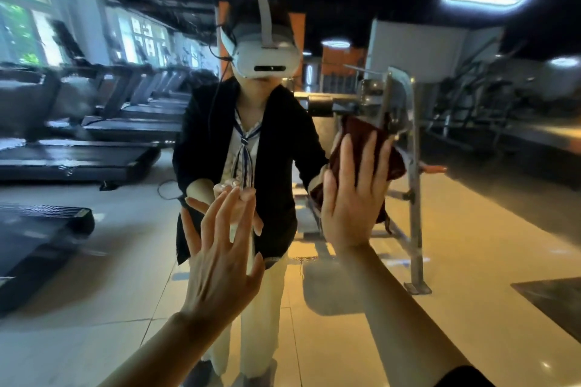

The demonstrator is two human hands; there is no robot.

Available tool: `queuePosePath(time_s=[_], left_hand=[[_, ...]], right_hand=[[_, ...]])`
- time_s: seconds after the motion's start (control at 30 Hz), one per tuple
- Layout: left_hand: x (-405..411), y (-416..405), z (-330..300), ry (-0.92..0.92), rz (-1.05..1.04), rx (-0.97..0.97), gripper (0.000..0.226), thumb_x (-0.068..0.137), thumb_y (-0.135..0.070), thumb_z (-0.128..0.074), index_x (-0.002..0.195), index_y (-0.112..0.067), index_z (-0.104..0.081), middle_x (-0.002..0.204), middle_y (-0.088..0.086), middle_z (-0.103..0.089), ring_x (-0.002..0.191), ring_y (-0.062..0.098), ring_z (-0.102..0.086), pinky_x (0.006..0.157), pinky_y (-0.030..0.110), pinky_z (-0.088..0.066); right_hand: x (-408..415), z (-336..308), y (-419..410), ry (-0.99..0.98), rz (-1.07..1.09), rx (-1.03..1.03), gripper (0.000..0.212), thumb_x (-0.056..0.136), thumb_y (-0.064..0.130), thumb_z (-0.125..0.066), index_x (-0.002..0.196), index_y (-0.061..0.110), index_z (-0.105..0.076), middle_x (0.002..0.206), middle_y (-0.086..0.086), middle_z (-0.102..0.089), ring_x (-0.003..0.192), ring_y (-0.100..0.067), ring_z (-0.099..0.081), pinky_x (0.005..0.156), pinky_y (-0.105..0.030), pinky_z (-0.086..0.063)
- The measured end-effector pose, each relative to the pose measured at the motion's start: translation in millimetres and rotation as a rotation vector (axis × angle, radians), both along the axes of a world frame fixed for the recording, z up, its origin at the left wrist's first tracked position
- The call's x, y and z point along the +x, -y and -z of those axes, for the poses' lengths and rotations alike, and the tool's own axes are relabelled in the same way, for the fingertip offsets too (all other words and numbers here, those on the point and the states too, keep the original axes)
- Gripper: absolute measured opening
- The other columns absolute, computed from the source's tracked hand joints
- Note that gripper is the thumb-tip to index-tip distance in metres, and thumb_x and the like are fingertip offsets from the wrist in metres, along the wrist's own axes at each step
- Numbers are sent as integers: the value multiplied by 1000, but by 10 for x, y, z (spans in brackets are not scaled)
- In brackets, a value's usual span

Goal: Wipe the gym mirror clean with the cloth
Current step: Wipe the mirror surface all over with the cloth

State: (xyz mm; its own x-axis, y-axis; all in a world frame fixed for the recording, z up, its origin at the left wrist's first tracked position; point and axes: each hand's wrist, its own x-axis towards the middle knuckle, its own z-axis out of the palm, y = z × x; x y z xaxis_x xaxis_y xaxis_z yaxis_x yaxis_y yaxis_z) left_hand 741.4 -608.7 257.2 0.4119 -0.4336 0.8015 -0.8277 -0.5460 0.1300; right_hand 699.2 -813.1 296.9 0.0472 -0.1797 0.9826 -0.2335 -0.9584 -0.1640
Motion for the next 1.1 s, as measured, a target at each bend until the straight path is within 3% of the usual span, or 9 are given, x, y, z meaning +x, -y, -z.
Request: queuePosePath(time_s=[0.13, 0.27, 0.33, 0.5, 0.67, 0.8, 0.9, 0.97, 1.1], left_hand=[[78, -213, 77, -1, -30, -23, 89, 70, -32, -65, 152, -11, -38, 158, 17, -27, 146, 34, -20, 113, 73, -4], [261, -603, 120, -19, -34, -21, 76, 81, -41, -50, 151, -13, -40, 157, 18, -26, 146, 36, -20, 113, 73, -6], [416, -863, 143, -26, -15, 10, 74, 83, -43, -46, 151, -15, -39, 158, 17, -24, 147, 36, -19, 118, 67, 2], [971, -1721, 124, -2, -42, -60, 81, 83, -45, -54, 154, -12, -35, 161, 17, -22, 151, 32, -13, 121, 55, 13], [1560, -2549, 43, 59, -138, -120, 117, 62, -38, -91, 155, -7, -27, 161, 18, -22, 150, 34, -14, 121, 55, 13], [1803, -2915, 13, 144, -133, -24, 113, 70, -43, -83, 156, -3, -22, 164, 19, -13, 154, 31, -4, 121, 57, 9], [1909, -3073, 11, 167, -110, 103, 120, 69, -56, -80, 158, -6, -17, 166, 16, -9, 154, 29, -4, 122, 59, 0], [1931, -3133, 19, 176, -110, 140, 123, 69, -53, -82, 159, -5, -12, 167, 15, -5, 154, 30, -5, 122, 61, -4], [1899, -3164, 46, 188, -93, 115, 115, 76, -44, -78, 159, -5, -7, 167, 13, -1, 154, 30, -5, 122, 60, -6]], right_hand=[[-32, 277, -96, -213, -11, -226, 51, 108, 39, -29, 156, 25, -24, 163, -12, -21, 155, -28, -6, 122, -53, -19], [134, -17, -226, 64, 65, 124, 53, 106, 36, -35, 155, 15, -32, 160, -22, -29, 150, -39, -19, 121, -57, -20], [350, -119, -546, 138, 95, 164, 54, 107, 38, -32, 154, 13, -31, 159, -23, -31, 148, -41, -22, 119, -60, -21], [939, 2, -1712, 51, 65, -19, 54, 104, 34, -34, 152, 10, -39, 156, -24, -35, 147, -41, -23, 116, -63, -25], [1540, 199, -2968, -84, 30, -87, 56, 104, 38, -32, 157, 23, -23, 163, -12, -24, 154, -30, -11, 122, -50, -8], [1861, 415, -3645, -304, -7, -346, 55, 107, 47, -27, 156, 24, -19, 162, -8, -21, 155, -25, 0, 123, -50, -7], [1810, 383, -3572, -346, -30, -465, 50, 108, 45, -25, 154, 26, -28, 161, -7, -27, 154, -25, -10, 120, -47, -18], [1689, 281, -3377, -254, 13, -364, 49, 108, 42, -26, 153, 24, -33, 161, -9, -29, 153, -26, -15, 119, -48, -25], [1696, -83, -3182, 150, 109, 183, 53, 107, 36, -28, 153, 9, -35, 160, -22, -29, 150, -39, -21, 123, -53, -18]])
